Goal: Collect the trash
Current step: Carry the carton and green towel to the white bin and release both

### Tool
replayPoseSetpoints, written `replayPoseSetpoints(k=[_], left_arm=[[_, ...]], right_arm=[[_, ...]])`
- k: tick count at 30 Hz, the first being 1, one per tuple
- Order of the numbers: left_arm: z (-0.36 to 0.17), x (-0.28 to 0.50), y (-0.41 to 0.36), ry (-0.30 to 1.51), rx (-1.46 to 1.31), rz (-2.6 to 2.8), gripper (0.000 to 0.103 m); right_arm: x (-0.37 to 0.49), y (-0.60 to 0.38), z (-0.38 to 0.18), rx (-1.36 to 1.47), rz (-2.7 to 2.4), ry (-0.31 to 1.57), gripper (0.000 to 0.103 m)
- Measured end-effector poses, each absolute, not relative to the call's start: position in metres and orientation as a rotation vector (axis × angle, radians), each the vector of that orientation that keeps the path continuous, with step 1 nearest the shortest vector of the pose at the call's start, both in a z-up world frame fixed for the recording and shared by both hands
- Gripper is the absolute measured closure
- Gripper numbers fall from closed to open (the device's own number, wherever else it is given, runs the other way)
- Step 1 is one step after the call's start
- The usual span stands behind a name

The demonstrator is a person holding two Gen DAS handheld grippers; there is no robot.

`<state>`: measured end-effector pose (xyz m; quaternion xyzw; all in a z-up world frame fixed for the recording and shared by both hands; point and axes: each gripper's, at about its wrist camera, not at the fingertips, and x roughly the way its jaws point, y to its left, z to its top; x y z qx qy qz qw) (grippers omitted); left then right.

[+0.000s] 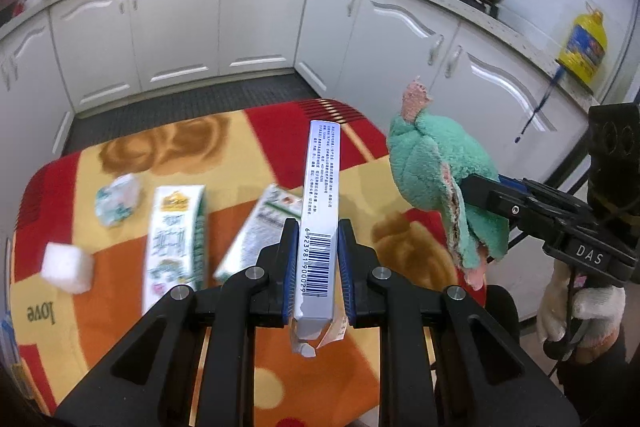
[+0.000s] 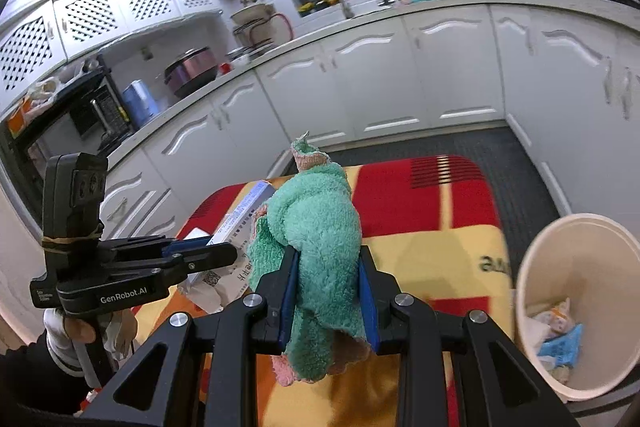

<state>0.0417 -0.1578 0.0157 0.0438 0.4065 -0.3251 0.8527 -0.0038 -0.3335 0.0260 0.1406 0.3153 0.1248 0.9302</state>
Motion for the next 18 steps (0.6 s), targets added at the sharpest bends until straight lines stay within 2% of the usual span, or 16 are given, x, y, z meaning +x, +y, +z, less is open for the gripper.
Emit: replayPoseSetpoints(k=[18], left_arm=[[0.006, 0.032, -0.264, 0.882, 0.164, -0.818, 0.087]], right_arm=[[-0.055, -0.428, 0.014, 0.370, 0.052, 0.615, 0.076]])
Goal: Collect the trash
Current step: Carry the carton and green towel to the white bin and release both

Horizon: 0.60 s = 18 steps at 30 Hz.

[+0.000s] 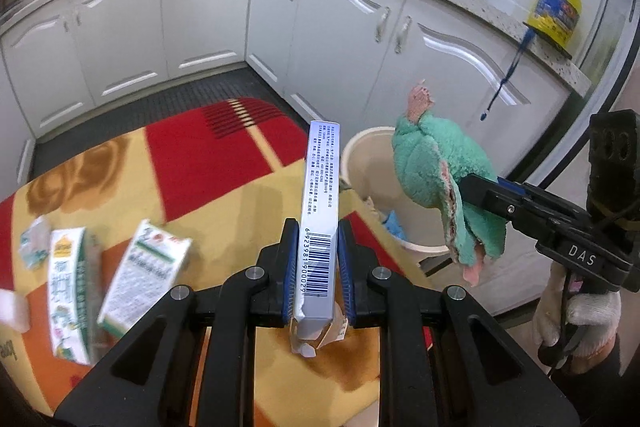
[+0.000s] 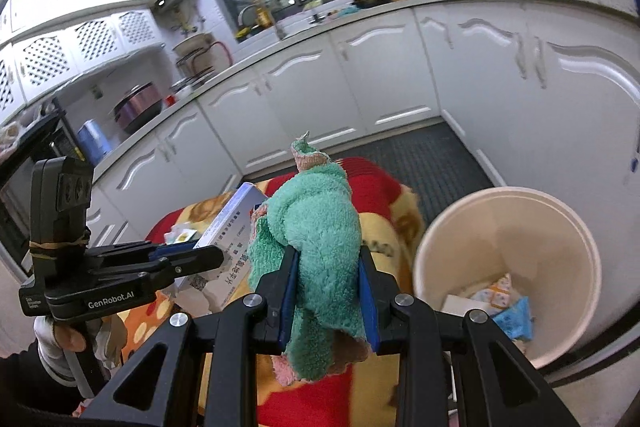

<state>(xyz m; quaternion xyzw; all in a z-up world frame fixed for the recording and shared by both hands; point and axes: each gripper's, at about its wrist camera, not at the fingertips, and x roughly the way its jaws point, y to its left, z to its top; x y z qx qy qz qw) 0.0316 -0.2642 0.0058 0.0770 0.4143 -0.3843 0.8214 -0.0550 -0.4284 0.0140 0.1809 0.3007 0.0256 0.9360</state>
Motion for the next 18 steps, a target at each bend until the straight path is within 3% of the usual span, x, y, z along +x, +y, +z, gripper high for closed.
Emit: replayPoseSetpoints(k=[18], left_arm=[[-0.021, 0.031, -0.356, 0.955, 0.203, -0.913, 0.087]], right_arm=[[-0.095, -0.492, -0.010, 0.442, -0.116, 0.618, 0.076]])
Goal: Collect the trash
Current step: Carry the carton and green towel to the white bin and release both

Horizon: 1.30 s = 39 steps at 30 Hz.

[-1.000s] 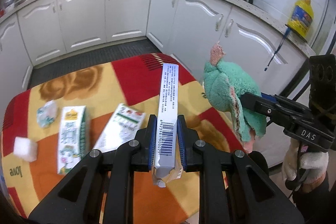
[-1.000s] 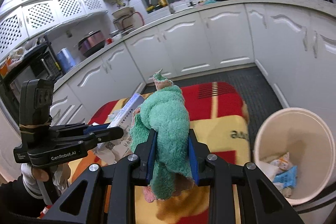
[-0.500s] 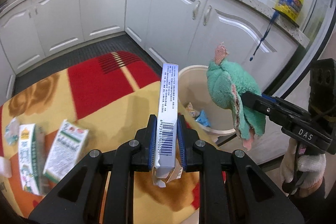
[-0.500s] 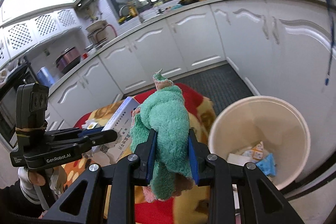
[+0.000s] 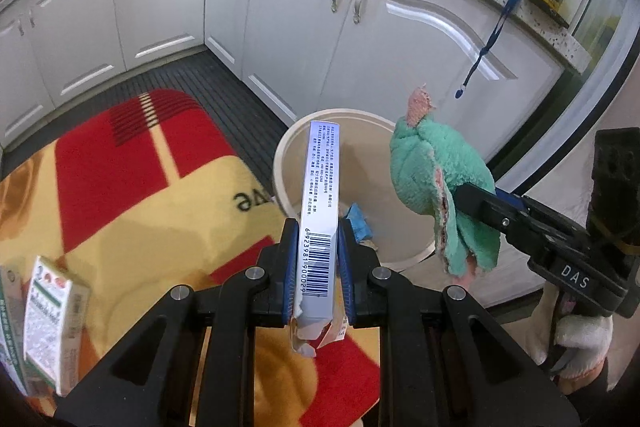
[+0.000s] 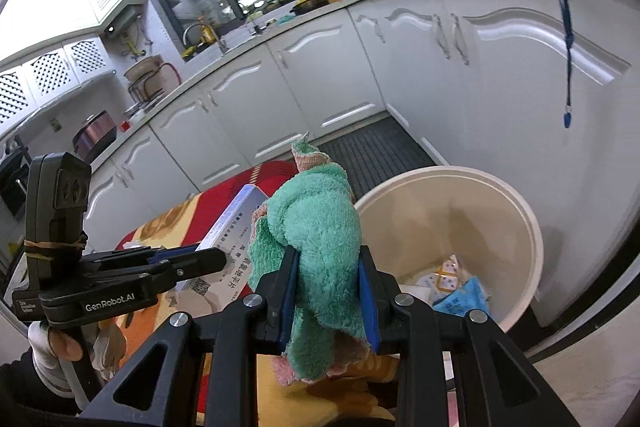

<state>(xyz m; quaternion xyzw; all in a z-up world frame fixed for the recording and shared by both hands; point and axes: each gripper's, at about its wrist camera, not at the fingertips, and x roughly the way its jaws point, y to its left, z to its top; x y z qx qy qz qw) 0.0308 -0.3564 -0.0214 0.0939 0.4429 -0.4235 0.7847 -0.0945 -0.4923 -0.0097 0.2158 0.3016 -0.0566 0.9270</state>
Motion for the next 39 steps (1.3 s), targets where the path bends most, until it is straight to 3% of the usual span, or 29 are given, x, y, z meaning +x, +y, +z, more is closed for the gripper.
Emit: replayPoseSetpoints(k=[34, 35, 36, 37, 38, 39], left_arm=[[-0.078, 0.058, -0.413, 1.071, 0.164, -0.896, 0.086], [-0.080, 0.059, -0.413, 1.080, 0.160, -0.901, 0.086], [-0.081, 0.059, -0.413, 1.086, 0.160, -0.900, 0.085], [-0.083, 0.060, -0.414, 1.090, 0.162, -0.895, 0.079], [-0.083, 0.060, -0.414, 1.094, 0.161, -0.894, 0.074], [-0.084, 0.061, -0.414, 1.097, 0.156, -0.896, 0.062]], right_arm=[[-0.074, -0.538, -0.055, 0.508, -0.276, 0.701, 0.076], [-0.073, -0.539, -0.057, 0.504, -0.289, 0.699, 0.071], [-0.072, -0.539, -0.058, 0.499, -0.303, 0.700, 0.060], [-0.072, -0.540, -0.060, 0.498, -0.316, 0.703, 0.055], [-0.071, -0.540, -0.061, 0.503, -0.321, 0.707, 0.053], [-0.071, -0.542, -0.063, 0.508, -0.319, 0.710, 0.053]])
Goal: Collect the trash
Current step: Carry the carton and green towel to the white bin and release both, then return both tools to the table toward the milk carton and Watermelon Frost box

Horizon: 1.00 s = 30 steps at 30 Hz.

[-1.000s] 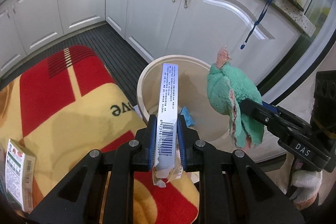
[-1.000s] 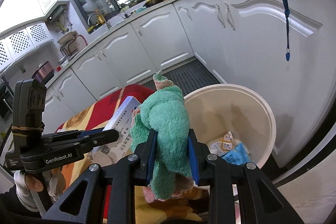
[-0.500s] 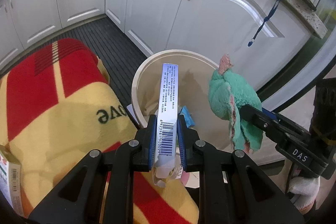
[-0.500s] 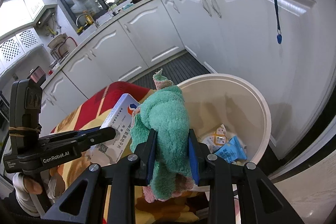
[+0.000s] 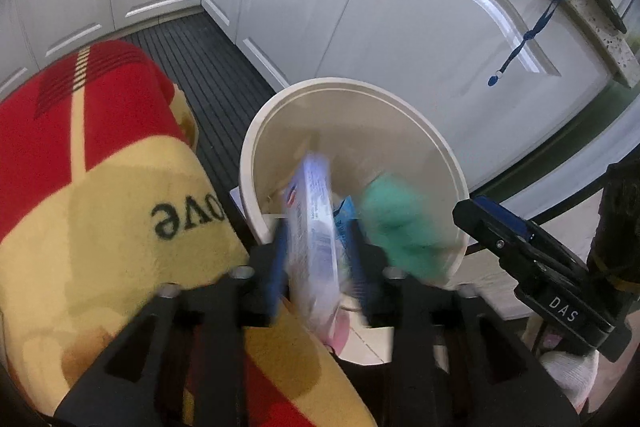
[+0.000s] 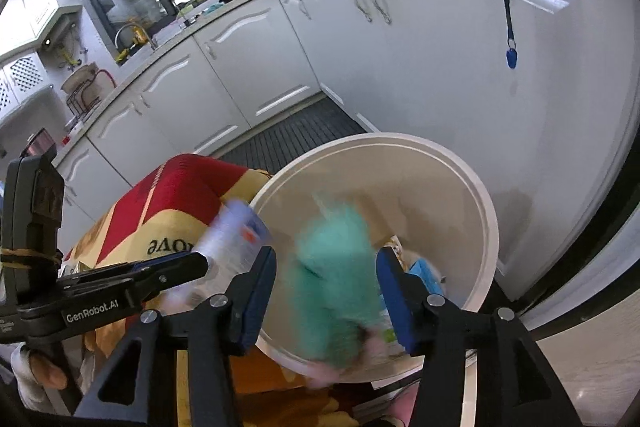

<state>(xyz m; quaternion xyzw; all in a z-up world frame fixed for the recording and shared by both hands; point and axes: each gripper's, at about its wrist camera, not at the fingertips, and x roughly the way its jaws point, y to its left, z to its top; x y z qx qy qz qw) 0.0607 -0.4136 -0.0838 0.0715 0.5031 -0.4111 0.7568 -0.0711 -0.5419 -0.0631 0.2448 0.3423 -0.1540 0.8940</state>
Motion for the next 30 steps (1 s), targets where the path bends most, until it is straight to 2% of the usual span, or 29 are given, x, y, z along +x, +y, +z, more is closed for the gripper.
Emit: replayPoseSetpoints(k=[1, 14, 24, 30], left_arm=[[-0.084, 0.061, -0.413, 1.099, 0.146, -0.901, 0.055], [-0.062, 0.048, -0.390, 1.039, 0.175, -0.879, 0.055], [-0.033, 0.029, -0.323, 0.965, 0.220, -0.819, 0.055], [-0.019, 0.034, -0.261, 0.964, 0.203, -0.739, 0.055]], right_arm=[[-0.071, -0.542, -0.064, 0.511, -0.318, 0.714, 0.053], [-0.070, -0.523, -0.063, 0.485, -0.286, 0.743, 0.053], [-0.059, -0.482, -0.041, 0.444, -0.223, 0.730, 0.043], [-0.044, -0.449, -0.033, 0.428, -0.148, 0.731, 0.040]])
